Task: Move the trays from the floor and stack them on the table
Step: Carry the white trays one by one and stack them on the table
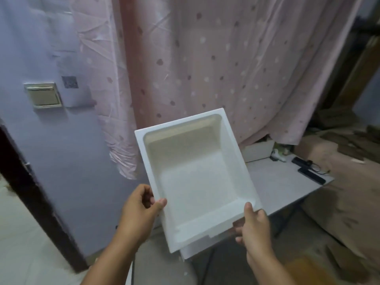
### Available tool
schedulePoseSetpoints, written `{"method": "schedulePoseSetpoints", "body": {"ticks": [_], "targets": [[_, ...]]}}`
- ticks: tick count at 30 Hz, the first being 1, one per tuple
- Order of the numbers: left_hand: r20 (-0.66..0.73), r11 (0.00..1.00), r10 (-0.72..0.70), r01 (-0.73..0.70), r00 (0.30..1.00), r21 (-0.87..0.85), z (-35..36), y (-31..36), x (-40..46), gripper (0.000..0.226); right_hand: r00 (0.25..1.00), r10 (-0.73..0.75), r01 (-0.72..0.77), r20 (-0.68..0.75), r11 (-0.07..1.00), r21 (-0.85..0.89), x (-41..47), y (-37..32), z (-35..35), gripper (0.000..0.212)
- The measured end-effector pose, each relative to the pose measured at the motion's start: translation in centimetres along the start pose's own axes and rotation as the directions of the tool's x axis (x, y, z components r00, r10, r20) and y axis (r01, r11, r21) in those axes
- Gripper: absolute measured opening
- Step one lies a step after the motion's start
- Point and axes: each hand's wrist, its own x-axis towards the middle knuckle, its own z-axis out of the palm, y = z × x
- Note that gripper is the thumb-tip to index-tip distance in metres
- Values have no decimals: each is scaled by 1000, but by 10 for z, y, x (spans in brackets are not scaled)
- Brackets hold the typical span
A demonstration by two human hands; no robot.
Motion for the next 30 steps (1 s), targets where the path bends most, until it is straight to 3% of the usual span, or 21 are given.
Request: {"method": "schedulePoseSetpoints", "body": {"ticks": [4,6,11,18,23,30], "targets": [[49,1000,-12,11,999,19,52,-4,32,23,995,-40,37,-88,999,-32,62,-3,-21,27],[35,998,-22,19,999,60,76,-5,50,21,993,-91,85,-69,993,-88,95,-7,-30,17],[-15,984,-109,110,994,143,146,-10,110,22,978,-209,199,-2,935,-295,201,-18,-41,20],[-161,908,-254,293,954,301,220,-37,149,18,976,-147,205,160,870,-449,300,1,-48,22],[-168,764,-363,396,916,510,241,-51,152,26,971,-55,170,234,845,-507,330,28,-48,27],[-151,721,-344,364,927,590,249,-64,168,24,970,-27,169,243,794,-584,345,43,-43,26]]}}
